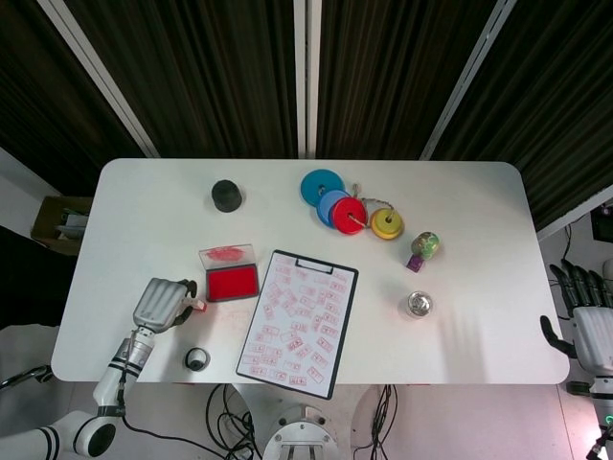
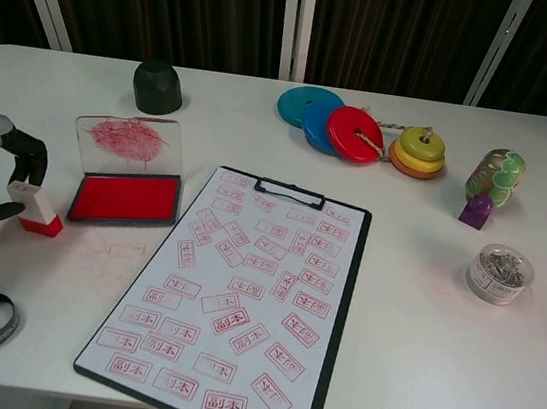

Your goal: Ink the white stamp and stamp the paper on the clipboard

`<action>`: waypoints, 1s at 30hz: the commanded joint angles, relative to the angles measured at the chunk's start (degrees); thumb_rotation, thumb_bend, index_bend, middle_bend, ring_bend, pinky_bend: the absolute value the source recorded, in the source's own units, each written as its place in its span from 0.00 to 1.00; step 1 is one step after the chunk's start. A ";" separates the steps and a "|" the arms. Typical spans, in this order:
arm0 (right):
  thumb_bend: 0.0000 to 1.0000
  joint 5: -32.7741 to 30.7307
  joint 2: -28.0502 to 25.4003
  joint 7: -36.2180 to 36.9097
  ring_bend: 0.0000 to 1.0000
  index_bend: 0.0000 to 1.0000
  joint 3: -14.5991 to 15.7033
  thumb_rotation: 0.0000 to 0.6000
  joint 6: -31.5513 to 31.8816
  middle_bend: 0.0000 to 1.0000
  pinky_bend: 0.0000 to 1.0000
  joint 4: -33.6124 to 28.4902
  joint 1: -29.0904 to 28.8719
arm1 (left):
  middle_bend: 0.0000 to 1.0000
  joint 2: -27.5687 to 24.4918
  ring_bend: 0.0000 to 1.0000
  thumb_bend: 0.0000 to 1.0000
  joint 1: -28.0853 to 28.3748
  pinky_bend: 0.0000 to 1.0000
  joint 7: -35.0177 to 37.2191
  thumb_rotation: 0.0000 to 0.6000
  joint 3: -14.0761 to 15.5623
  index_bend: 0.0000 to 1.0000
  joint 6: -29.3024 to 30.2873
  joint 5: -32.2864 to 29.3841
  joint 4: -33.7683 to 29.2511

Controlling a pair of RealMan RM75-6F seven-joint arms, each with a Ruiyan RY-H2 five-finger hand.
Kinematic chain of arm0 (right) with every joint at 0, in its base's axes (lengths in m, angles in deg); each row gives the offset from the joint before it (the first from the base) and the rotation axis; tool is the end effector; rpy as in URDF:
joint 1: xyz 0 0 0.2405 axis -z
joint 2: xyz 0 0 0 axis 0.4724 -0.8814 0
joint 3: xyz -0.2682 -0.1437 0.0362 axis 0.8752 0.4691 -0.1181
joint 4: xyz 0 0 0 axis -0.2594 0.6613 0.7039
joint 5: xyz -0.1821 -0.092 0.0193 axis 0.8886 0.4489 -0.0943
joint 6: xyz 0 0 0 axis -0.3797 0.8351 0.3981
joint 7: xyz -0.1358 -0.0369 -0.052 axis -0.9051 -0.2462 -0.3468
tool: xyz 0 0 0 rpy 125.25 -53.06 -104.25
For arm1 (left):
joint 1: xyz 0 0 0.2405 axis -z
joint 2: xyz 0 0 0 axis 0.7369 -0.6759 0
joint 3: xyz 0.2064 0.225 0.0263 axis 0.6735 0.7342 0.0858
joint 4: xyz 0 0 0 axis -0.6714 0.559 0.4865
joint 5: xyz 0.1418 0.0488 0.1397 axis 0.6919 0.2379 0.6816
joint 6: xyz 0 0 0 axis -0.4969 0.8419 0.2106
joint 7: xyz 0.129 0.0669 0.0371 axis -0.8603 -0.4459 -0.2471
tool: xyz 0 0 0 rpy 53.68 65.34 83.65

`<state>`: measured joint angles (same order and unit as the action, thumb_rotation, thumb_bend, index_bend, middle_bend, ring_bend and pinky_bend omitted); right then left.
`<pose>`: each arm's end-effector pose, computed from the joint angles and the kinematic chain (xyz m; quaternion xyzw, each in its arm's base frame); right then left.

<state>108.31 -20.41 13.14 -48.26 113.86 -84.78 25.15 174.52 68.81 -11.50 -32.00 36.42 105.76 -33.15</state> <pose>-0.3762 -0.1811 0.2060 0.5867 -0.3872 0.3879 0.5962 -0.3022 0.2764 -0.0056 -0.7333 -0.3529 -0.3186 0.4860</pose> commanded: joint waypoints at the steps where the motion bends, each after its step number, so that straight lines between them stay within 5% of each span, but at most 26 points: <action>1: 0.32 -0.10 -0.05 0.05 0.00 0.00 -0.03 1.00 0.01 0.00 0.00 0.04 0.04 | 0.56 0.03 0.91 0.31 0.12 0.96 0.24 1.00 0.10 0.50 -0.08 -0.07 0.03; 11: 0.32 -0.31 -0.05 -0.11 0.00 0.00 -0.13 1.00 -0.20 0.00 0.00 -0.14 0.00 | 0.48 0.42 0.91 0.31 0.93 0.95 1.73 1.00 0.88 0.46 0.74 2.12 1.04; 30: 0.32 -0.93 -0.23 0.03 0.00 0.00 -0.26 1.00 -0.78 0.00 0.00 -0.10 -0.05 | 0.52 0.92 0.91 0.31 1.81 0.95 1.31 1.00 2.02 0.50 1.30 3.90 2.14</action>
<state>107.38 -20.64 13.16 -48.52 113.07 -84.89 25.10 175.43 70.61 -10.18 -29.98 37.72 109.66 -31.02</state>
